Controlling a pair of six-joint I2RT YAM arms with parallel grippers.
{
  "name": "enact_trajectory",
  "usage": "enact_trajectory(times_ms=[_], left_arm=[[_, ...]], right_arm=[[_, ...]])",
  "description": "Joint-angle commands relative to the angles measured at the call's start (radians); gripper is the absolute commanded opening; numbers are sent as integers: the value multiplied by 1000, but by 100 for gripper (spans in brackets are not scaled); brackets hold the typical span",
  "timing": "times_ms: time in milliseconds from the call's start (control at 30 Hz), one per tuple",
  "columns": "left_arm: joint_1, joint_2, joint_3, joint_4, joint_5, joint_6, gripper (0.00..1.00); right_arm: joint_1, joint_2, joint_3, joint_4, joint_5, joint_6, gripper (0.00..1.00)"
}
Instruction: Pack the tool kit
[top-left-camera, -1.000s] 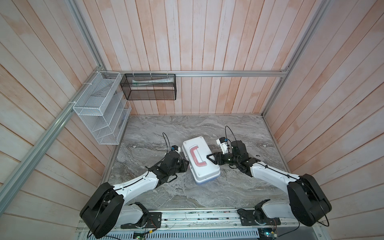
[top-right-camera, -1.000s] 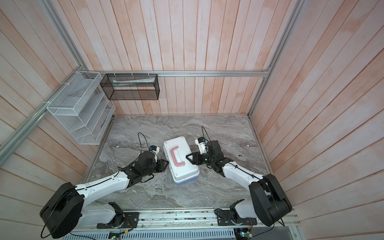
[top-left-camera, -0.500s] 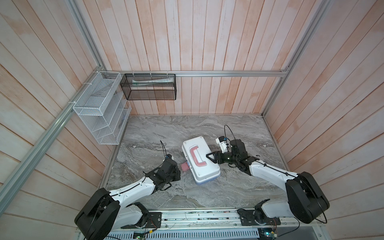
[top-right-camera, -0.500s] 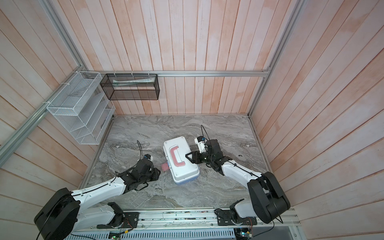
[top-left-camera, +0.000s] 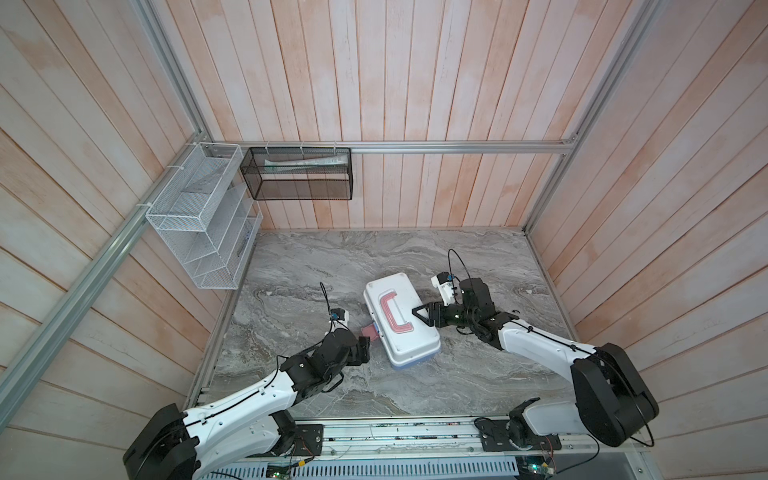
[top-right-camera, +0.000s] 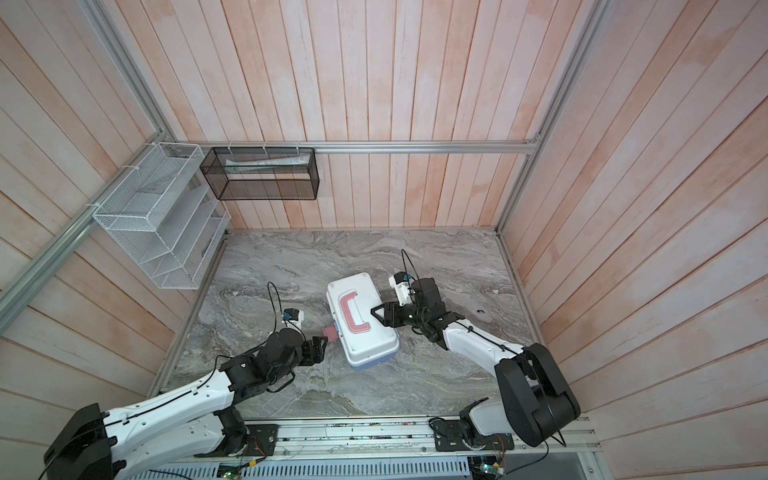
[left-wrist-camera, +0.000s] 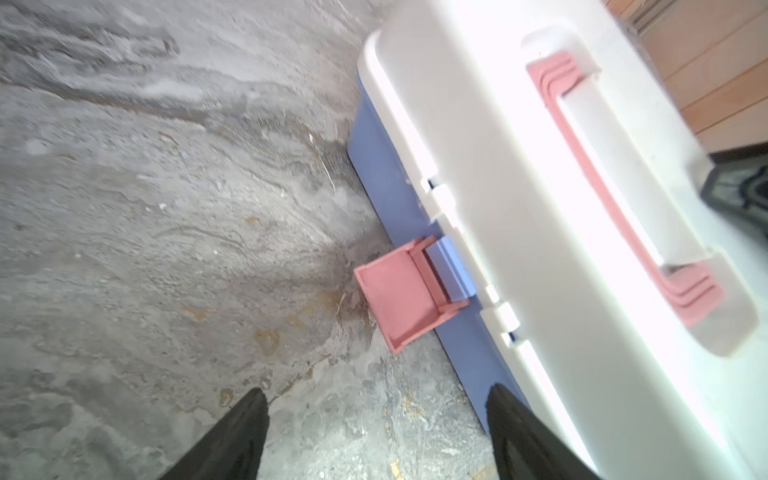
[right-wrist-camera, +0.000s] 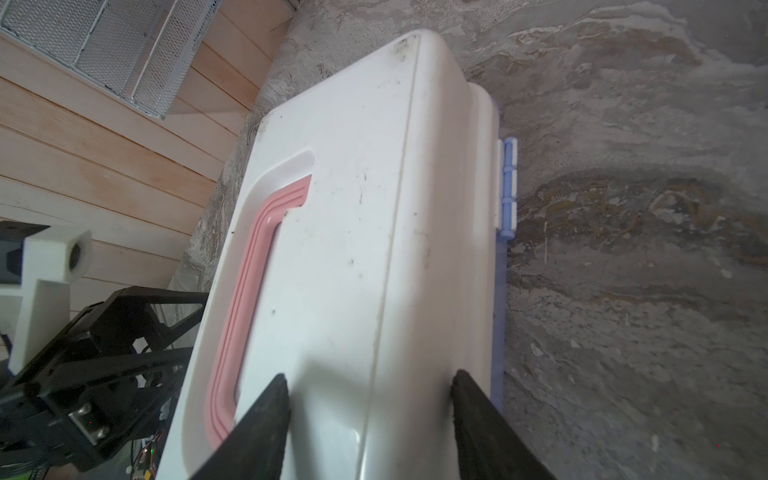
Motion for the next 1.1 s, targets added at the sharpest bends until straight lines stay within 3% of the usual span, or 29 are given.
enact_trajectory(times_ms=[0,100,233,567,700,833,967,1067], left_arm=[[-2,25,13,25,-69,57,81],[-2,117,51,74,-52,98,60],[-2,217,85,146,-26,148,40],[4,370,63,301,66,171,24],[4,416,46,365,120,187,25],[4,440,17,432,136,203,35],[4,435,-3,451,130,202,59],[4,382,-18,380,73,176,70]], right_arm=[[6,39,-15,-140,24,-25,59],[5,40,-13,-142,22,-24,59],[6,40,-10,-148,24,-25,59],[3,56,-7,-146,26,-25,59],[3,71,0,-142,20,-19,59],[3,73,10,-151,21,-19,59],[4,70,18,-162,22,-19,59],[3,66,18,-165,24,-19,59]])
